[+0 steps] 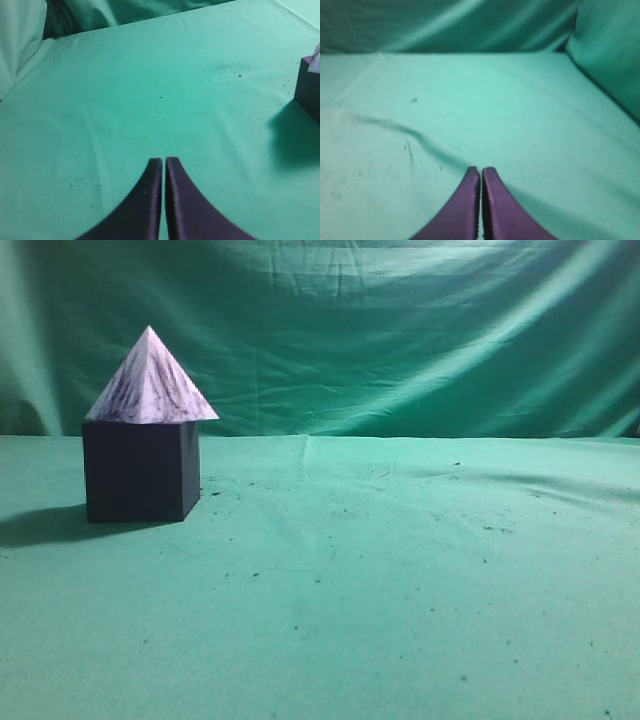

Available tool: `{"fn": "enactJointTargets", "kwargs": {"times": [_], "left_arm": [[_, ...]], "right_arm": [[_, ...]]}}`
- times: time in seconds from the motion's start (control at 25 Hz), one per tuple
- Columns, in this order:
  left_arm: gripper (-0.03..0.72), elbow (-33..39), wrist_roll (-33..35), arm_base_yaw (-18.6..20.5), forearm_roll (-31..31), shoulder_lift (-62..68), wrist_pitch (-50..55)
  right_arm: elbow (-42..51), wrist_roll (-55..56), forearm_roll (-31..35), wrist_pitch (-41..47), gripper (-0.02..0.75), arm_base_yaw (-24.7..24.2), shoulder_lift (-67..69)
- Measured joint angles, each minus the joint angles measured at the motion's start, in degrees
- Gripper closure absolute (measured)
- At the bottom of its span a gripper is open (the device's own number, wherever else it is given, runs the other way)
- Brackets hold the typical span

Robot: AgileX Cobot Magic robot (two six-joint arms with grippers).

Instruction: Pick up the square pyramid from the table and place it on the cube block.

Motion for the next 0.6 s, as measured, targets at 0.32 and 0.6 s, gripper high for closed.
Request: {"fn": "enactJointTargets", "kwargs": {"times": [0.32, 0.6], "left_arm": [[0.688, 0.00, 0.00, 0.00, 0.00, 0.00, 0.00], [0.688, 0.00, 0.00, 0.00, 0.00, 0.00, 0.00]], "right_arm": [[2.38, -0.53, -0.53, 1.42, 0.738, -0.13, 0.00], [2.38, -0.53, -0.53, 1.42, 0.738, -0.13, 0.00]]}}
